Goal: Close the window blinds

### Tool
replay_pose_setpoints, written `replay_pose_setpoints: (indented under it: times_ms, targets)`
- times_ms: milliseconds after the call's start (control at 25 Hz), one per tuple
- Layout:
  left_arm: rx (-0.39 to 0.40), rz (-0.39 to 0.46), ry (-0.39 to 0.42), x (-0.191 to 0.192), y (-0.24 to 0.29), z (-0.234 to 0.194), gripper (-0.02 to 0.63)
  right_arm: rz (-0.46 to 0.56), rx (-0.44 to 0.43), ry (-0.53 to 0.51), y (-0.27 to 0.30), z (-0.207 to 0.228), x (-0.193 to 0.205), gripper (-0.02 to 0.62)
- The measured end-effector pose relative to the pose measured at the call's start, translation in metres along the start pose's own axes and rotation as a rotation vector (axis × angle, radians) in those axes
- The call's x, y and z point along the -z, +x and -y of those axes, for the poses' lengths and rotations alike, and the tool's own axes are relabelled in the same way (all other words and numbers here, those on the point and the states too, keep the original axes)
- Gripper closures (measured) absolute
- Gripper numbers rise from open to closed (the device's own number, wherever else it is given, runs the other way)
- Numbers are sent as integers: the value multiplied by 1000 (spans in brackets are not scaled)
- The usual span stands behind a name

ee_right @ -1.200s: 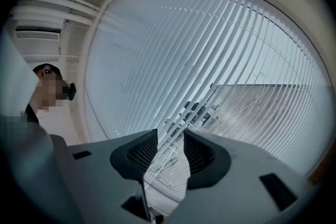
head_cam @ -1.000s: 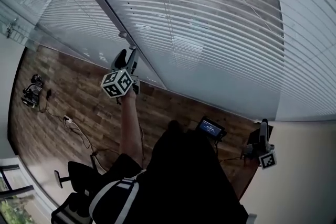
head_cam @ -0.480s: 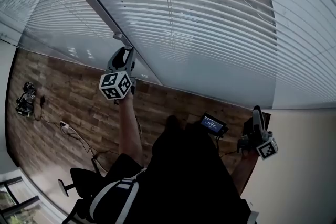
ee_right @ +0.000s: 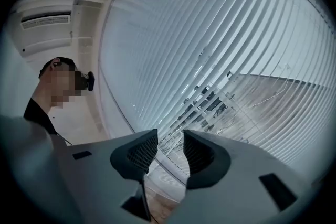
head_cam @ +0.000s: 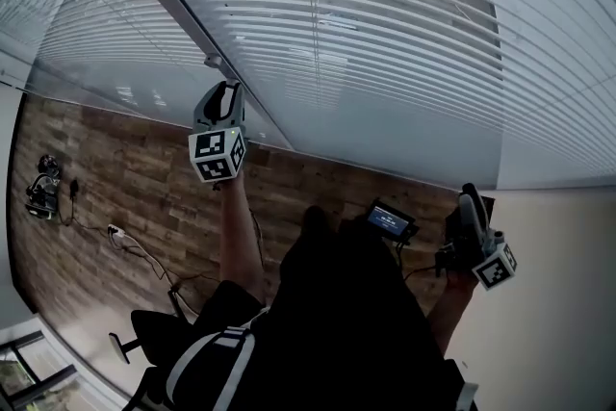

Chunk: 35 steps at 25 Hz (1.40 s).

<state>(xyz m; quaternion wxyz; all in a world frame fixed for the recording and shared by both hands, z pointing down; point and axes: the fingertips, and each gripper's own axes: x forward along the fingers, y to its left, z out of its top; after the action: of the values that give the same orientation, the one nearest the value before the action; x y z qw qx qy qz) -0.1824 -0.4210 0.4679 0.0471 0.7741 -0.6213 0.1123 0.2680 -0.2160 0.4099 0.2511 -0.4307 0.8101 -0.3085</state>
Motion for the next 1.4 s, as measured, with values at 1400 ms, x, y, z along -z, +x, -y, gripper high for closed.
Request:
replay_pose_setpoints:
  times_ms: [1400]
  targets:
    - [11, 20, -312, 5, 7, -13, 471, 33, 46, -43, -22, 7, -11, 440]
